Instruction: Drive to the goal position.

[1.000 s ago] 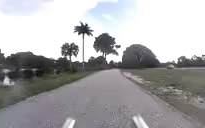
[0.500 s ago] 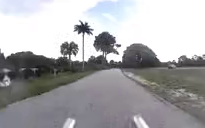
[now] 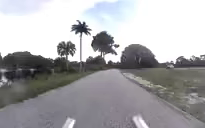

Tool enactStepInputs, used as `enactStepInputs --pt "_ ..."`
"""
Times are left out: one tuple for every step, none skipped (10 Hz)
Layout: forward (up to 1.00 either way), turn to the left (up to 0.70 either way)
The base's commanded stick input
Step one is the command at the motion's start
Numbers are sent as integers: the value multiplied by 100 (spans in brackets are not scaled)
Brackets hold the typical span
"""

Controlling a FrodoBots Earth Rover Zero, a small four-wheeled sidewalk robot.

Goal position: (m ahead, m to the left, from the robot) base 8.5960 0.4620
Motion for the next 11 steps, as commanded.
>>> enactStepInputs --pt "85 -22" --pt "85 -1" --pt "85 0" --pt "85 0" --pt "85 0" --pt "85 0" --pt "85 0" --pt "85 0" --pt "85 0" --pt "85 0" --pt "85 0"
